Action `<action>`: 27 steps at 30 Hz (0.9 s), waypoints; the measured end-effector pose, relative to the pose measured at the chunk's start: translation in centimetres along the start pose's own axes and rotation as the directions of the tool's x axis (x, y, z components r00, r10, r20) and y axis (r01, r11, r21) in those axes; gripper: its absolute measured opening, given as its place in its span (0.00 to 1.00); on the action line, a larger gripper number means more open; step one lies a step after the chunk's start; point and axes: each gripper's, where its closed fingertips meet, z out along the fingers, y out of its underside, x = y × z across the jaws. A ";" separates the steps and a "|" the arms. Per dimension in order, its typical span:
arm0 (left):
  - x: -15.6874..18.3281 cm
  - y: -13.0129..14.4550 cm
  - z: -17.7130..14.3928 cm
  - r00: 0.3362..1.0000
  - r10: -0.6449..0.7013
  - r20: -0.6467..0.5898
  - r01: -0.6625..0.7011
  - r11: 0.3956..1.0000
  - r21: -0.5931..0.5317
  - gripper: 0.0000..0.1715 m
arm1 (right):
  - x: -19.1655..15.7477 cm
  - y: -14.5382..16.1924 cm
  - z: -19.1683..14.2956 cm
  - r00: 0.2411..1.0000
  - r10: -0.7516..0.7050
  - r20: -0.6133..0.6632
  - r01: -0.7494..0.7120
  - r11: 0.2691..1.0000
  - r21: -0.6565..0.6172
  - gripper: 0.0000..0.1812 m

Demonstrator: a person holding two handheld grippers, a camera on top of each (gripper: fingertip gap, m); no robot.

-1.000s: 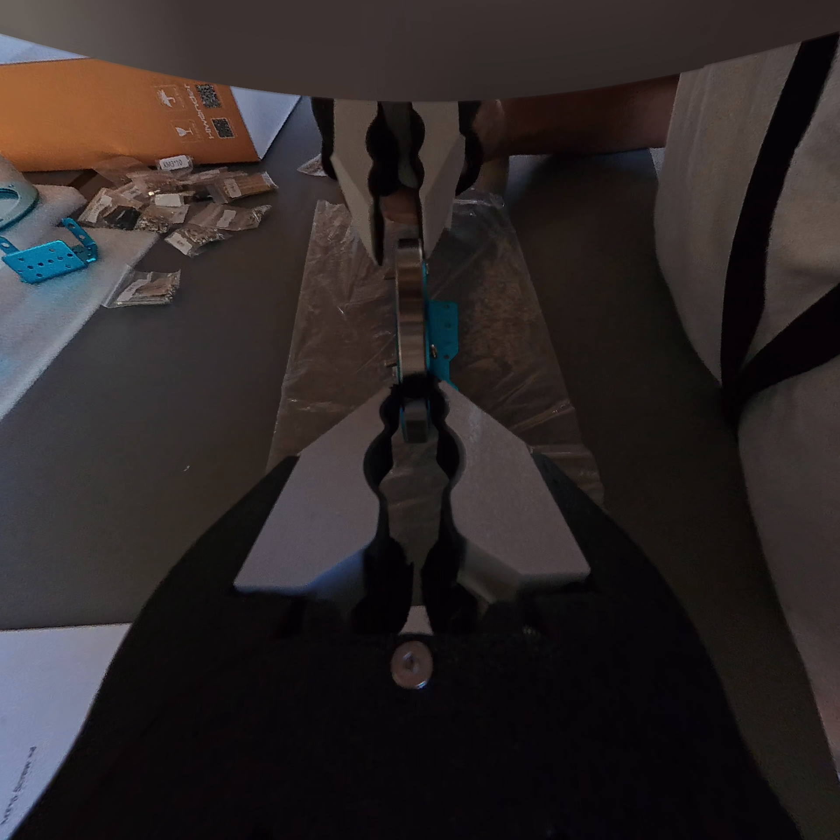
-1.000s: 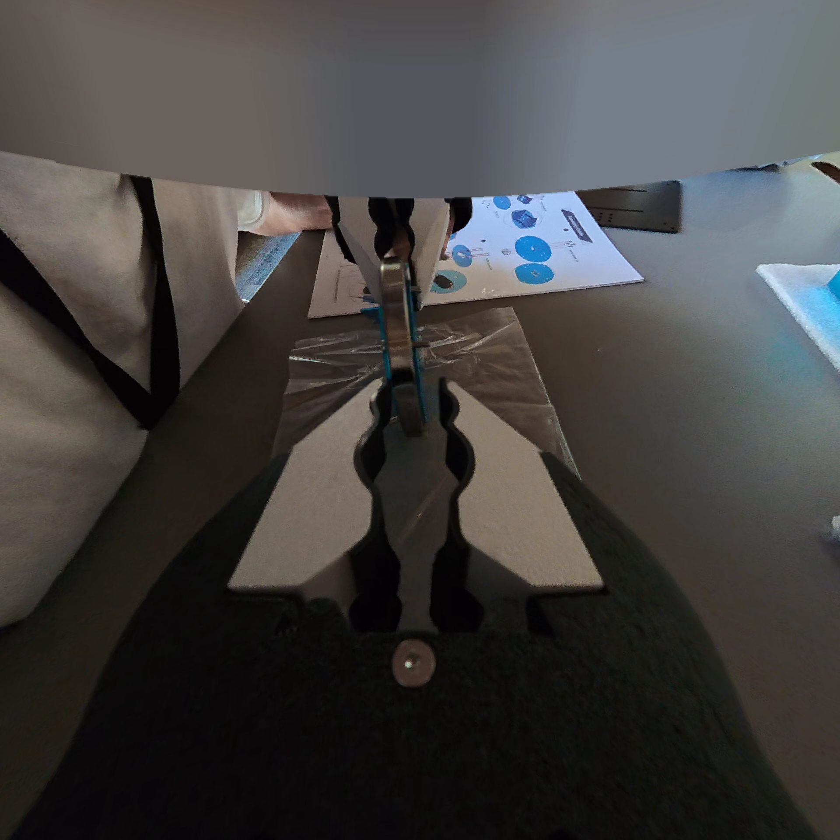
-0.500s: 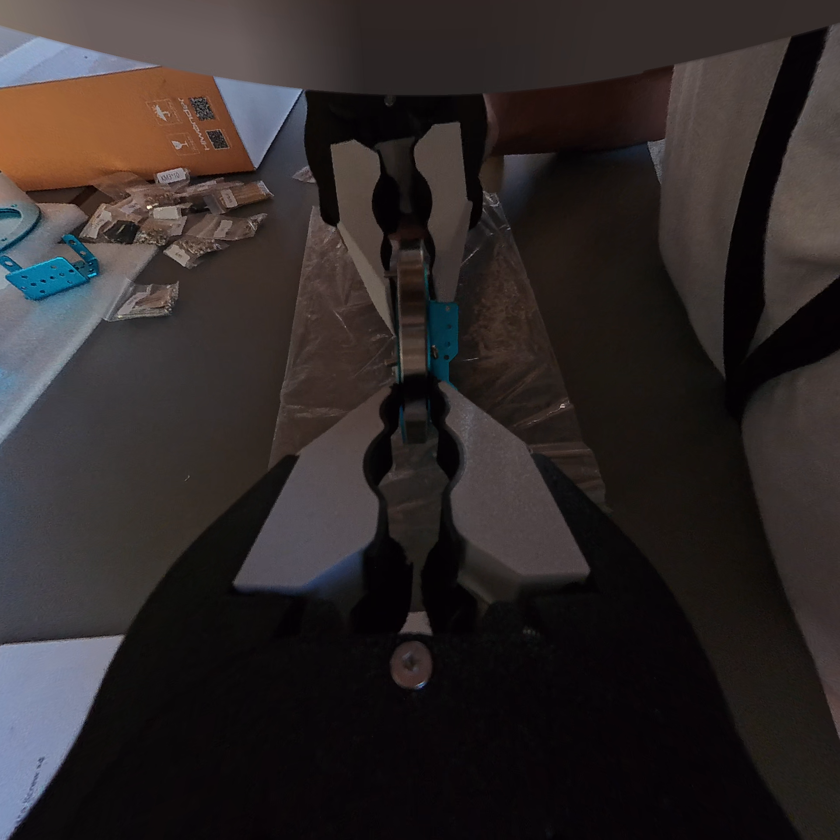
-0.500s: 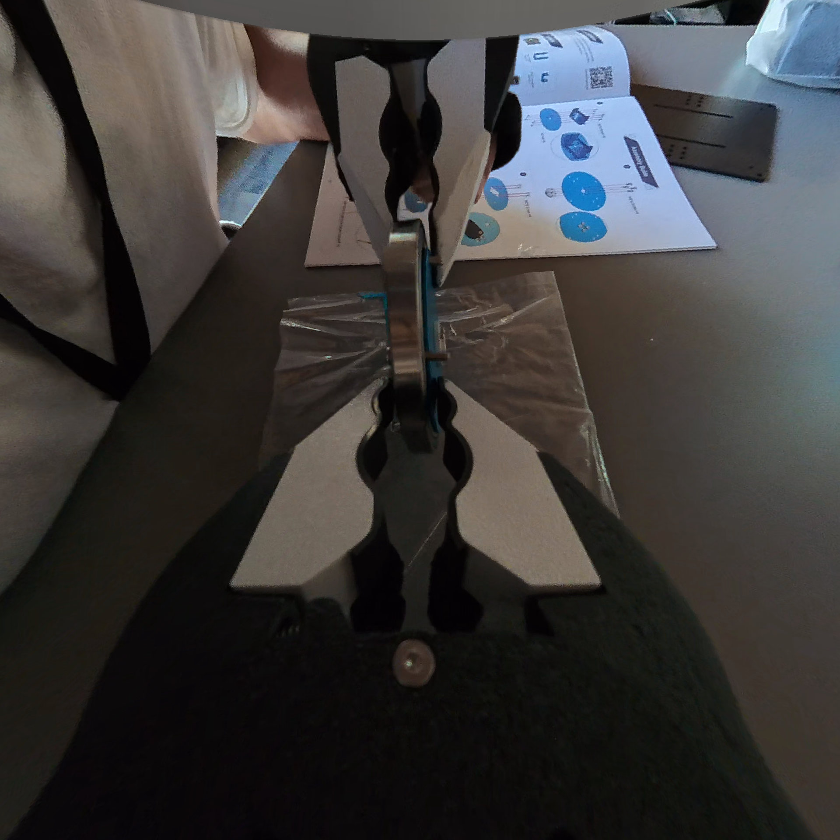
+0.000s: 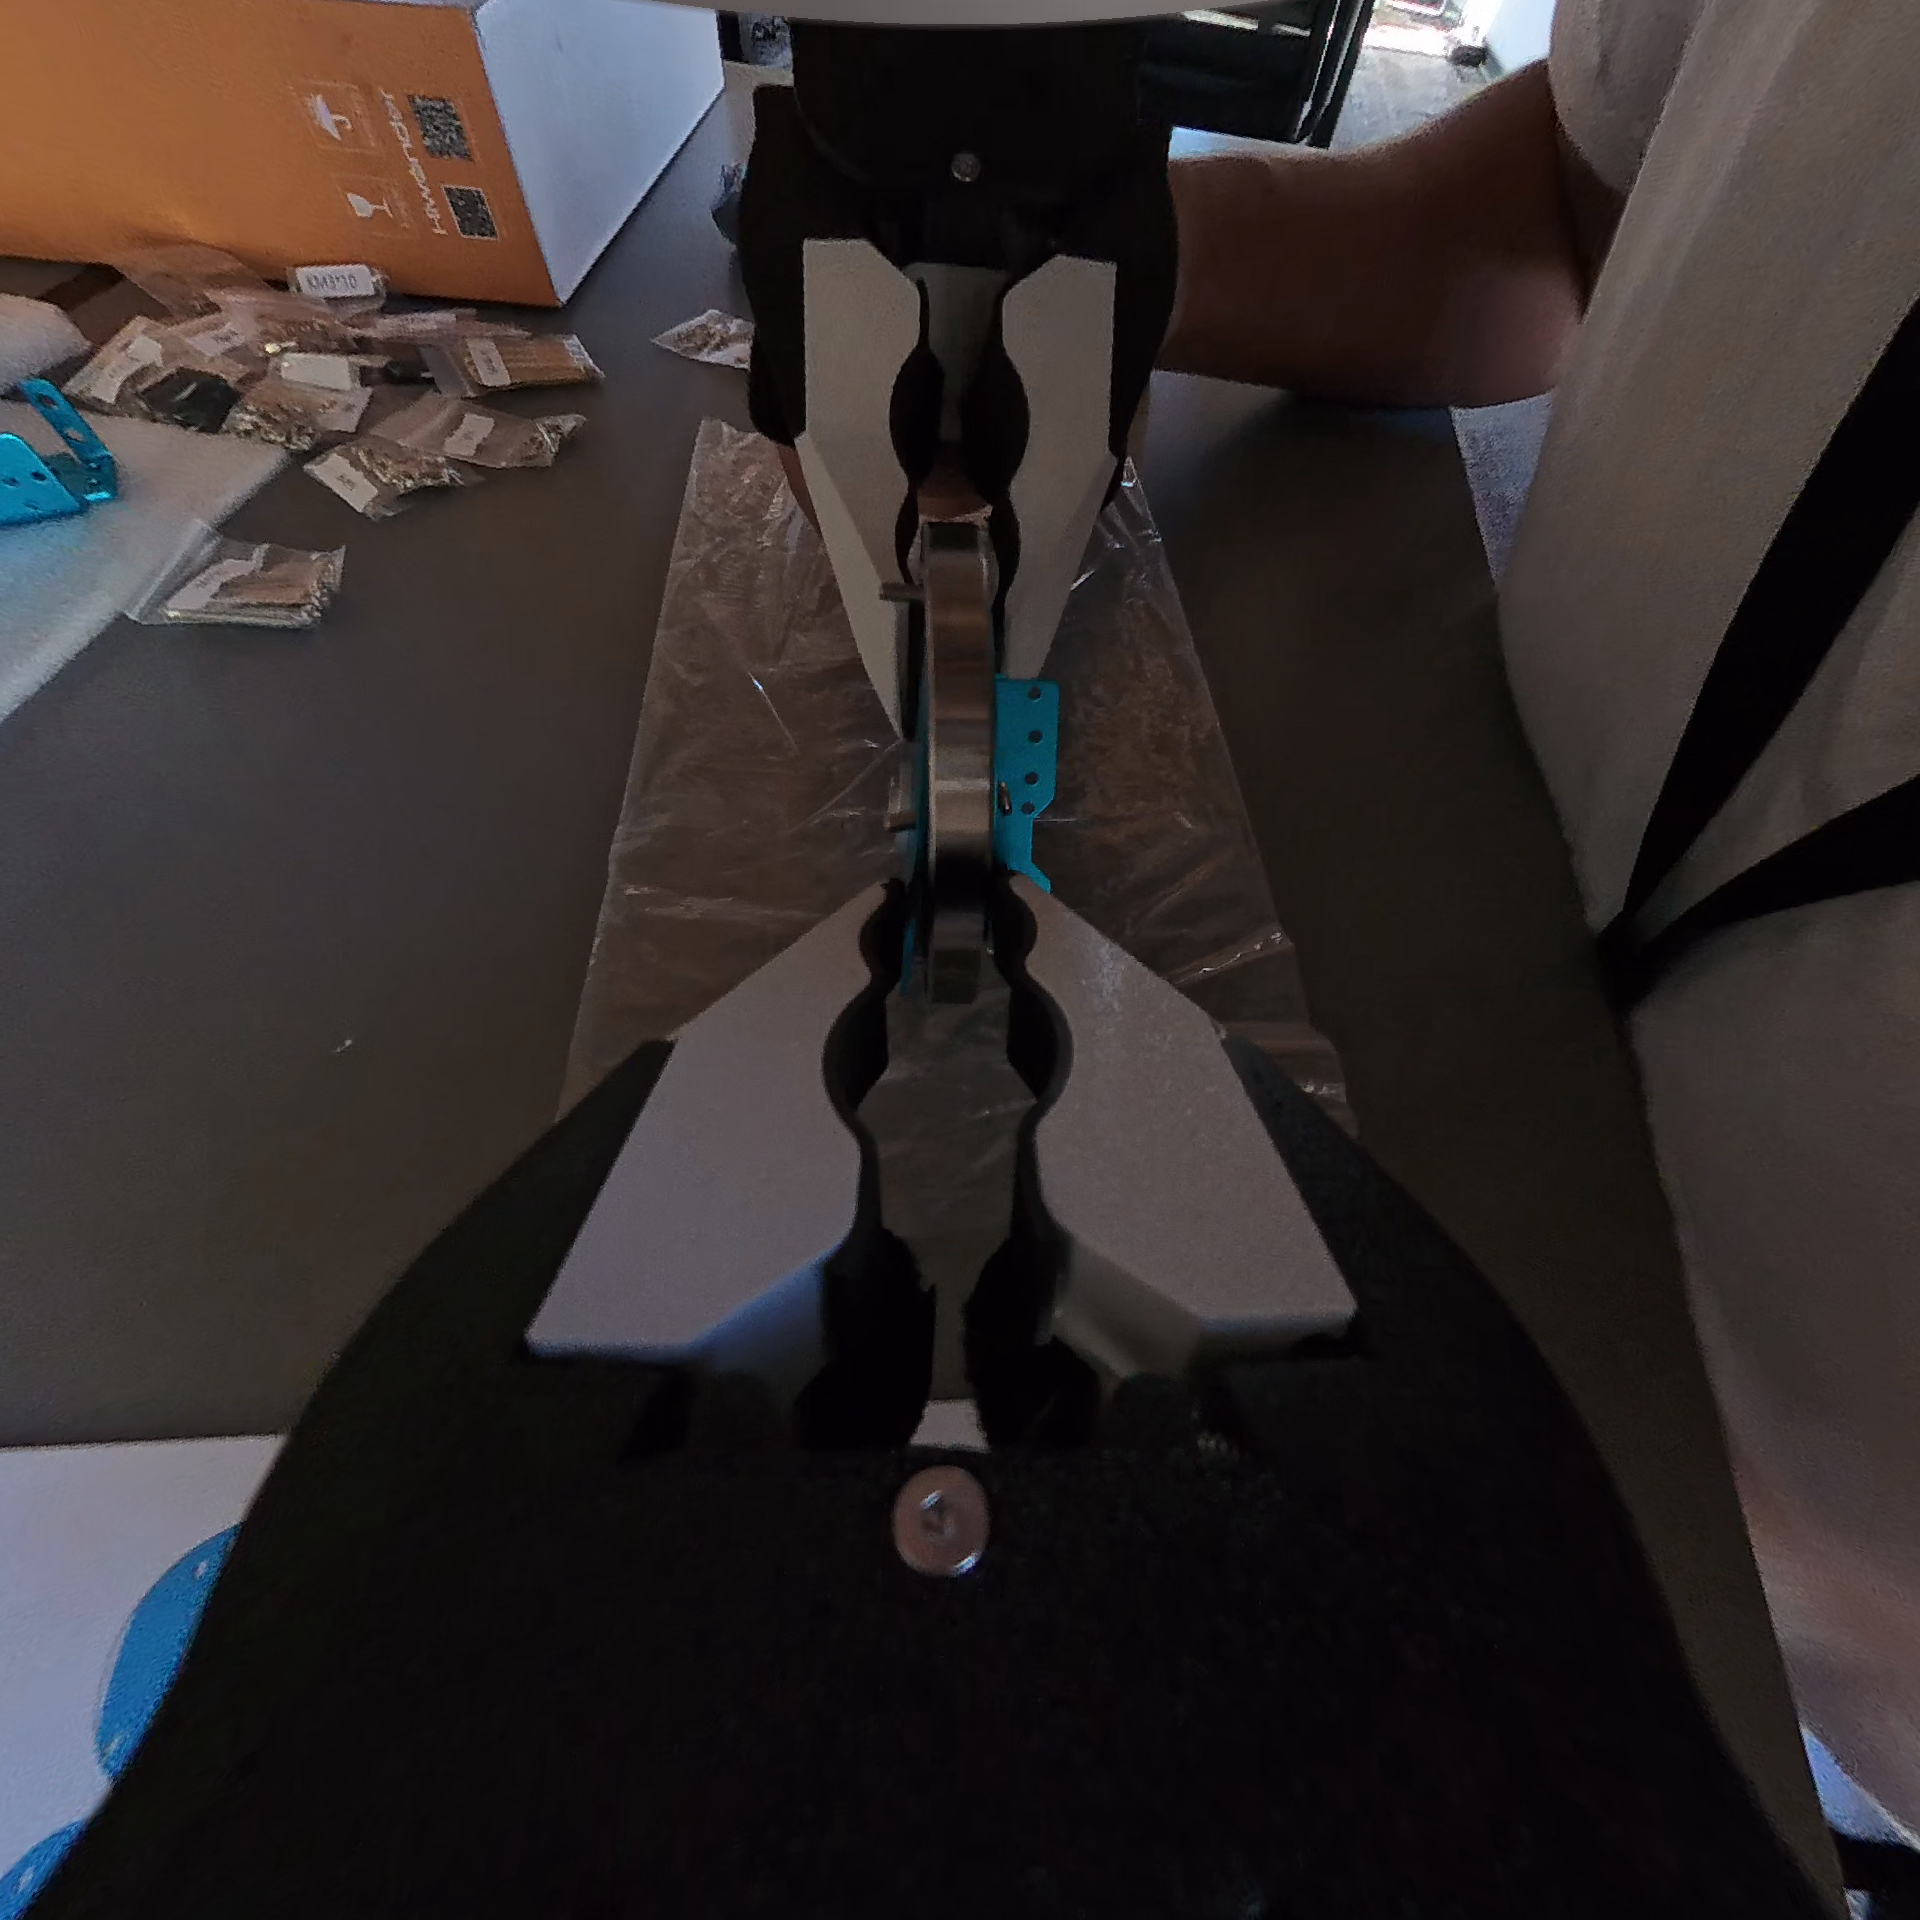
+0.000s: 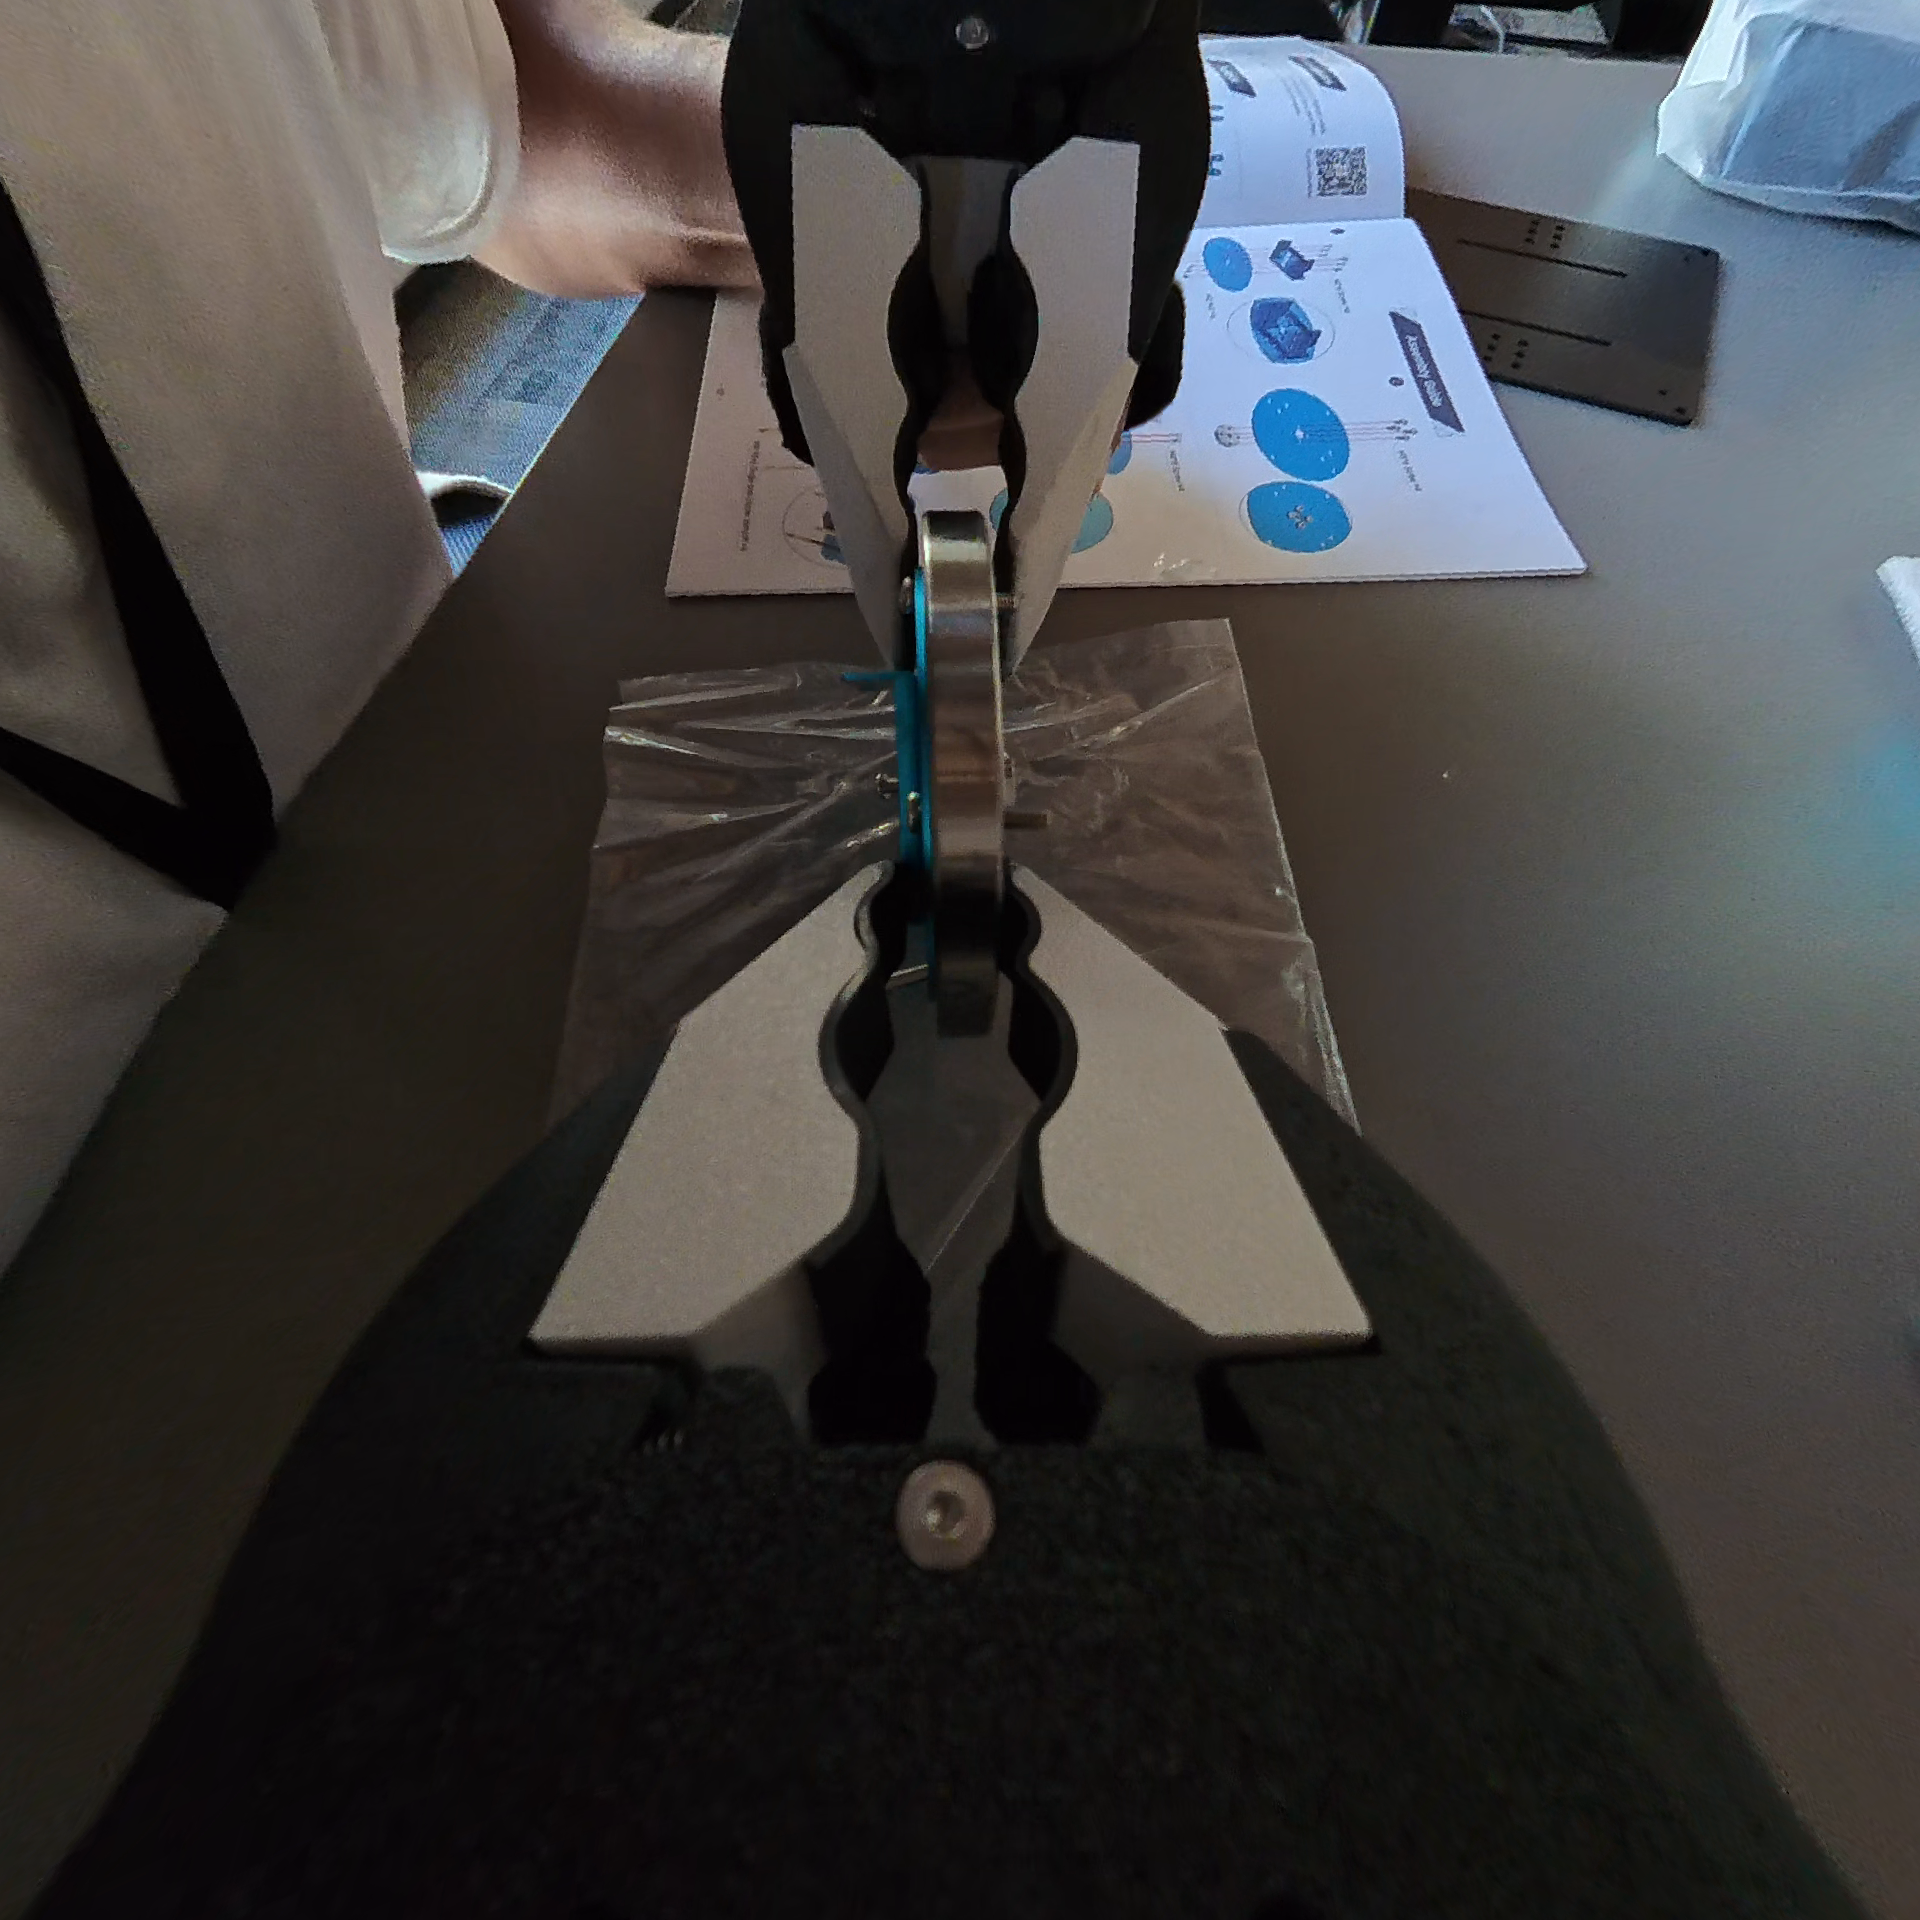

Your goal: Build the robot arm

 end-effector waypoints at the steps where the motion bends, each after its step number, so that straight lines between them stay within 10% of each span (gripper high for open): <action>1: 0.0 0.0 0.0 1.000 -0.009 -0.009 0.009 1.000 0.000 0.10 | 0.0 0.0 0.0 1.000 0.010 0.004 -0.010 1.000 0.004 0.08; 27: 0.8 0.4 0.0 0.984 0.178 0.002 -0.177 0.983 -0.045 0.07 | -1.2 -2.9 -2.7 0.966 0.168 0.197 -0.213 0.948 0.235 0.21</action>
